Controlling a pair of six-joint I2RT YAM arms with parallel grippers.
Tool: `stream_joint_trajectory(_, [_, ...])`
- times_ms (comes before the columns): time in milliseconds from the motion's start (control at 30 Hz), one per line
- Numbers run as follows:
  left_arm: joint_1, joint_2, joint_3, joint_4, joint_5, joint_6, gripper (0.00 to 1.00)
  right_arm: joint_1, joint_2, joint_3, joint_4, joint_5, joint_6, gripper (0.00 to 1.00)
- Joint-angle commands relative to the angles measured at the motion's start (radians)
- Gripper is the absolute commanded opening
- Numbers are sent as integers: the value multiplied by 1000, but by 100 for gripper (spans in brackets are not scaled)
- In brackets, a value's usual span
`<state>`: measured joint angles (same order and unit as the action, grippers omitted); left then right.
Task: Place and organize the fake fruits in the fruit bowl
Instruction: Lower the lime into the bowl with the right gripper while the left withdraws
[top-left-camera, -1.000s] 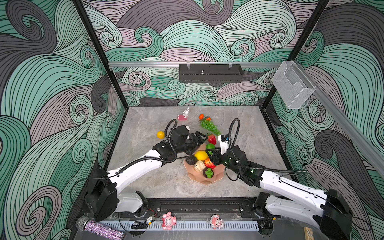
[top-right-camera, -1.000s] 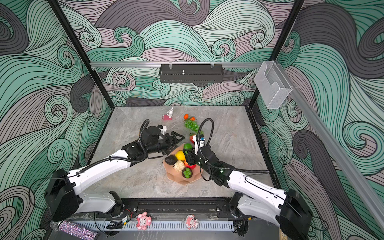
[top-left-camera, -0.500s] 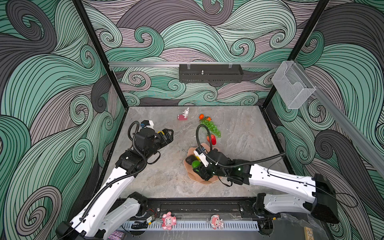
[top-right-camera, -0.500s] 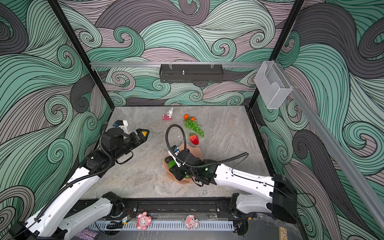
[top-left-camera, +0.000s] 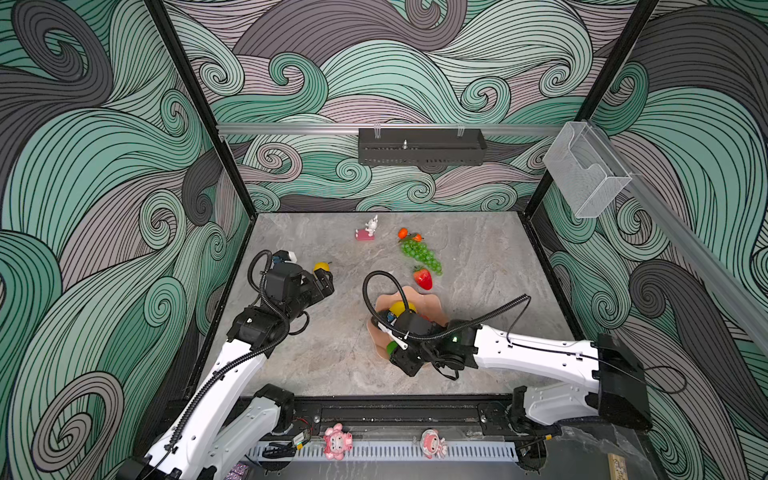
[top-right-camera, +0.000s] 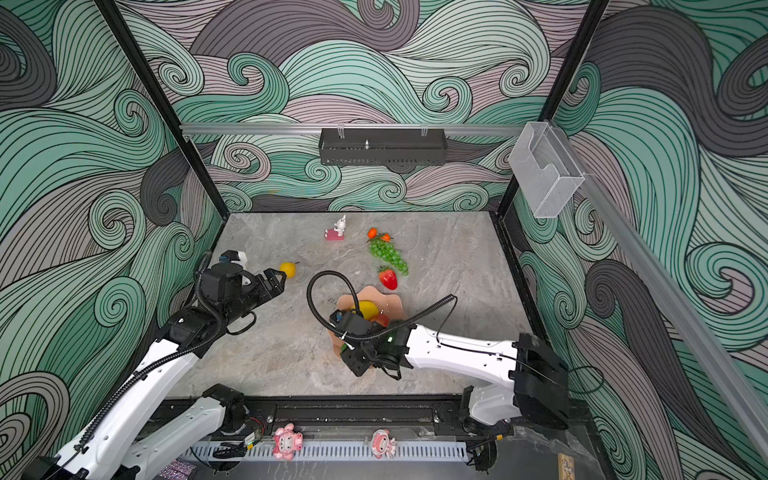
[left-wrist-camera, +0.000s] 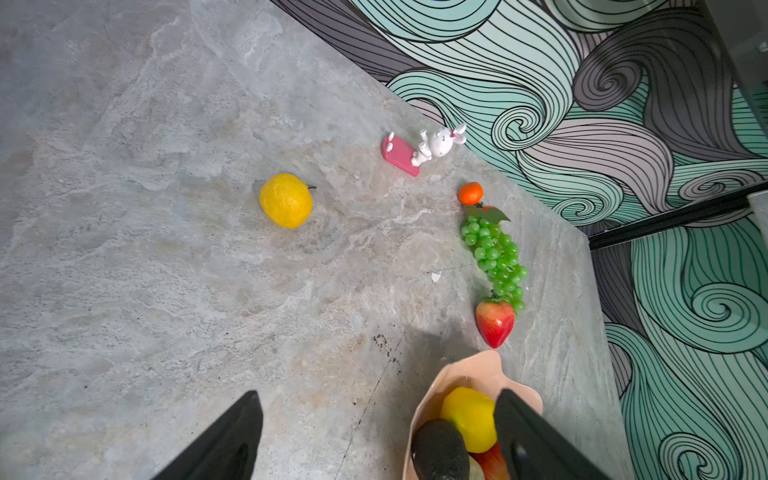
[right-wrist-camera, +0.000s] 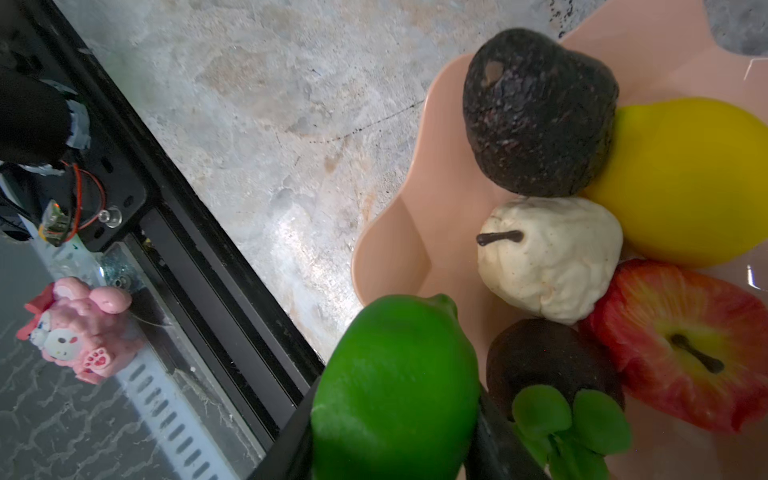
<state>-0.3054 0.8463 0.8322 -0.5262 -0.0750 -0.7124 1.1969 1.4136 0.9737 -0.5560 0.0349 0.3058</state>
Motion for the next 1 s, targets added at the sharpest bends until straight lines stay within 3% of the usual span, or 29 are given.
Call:
stream_joint_trajectory(0, [28, -15, 2, -26, -2, 37, 90, 4, 30, 46, -56, 24, -12, 39])
stream_joint_trajectory(967, [43, -39, -25, -27, -20, 64, 90, 3, 157, 108, -104, 73, 0, 45])
